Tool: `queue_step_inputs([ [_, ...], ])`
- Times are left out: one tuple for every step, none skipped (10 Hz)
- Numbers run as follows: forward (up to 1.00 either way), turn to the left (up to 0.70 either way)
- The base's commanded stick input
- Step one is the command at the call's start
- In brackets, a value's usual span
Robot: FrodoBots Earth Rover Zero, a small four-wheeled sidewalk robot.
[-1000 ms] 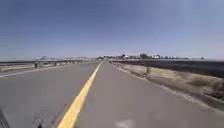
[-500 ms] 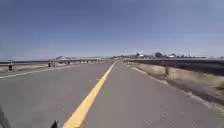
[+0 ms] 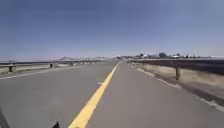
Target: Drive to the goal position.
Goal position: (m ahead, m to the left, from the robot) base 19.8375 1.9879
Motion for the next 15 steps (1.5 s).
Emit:
queue_step_inputs([
  [0.85, 0.00],
  [0.85, 0.00],
  [0.85, 0.00],
  [0.85, 0.00],
  [0.85, 0.00],
  [0.85, 0.00],
  [0.85, 0.00],
  [0.85, 0.00],
  [0.85, 0.00],
  [0.85, 0.00],
  [0.85, 0.00],
  [0.85, 0.00],
  [0.85, 0.00],
  [0.85, 0.00],
  [0.85, 0.00],
])
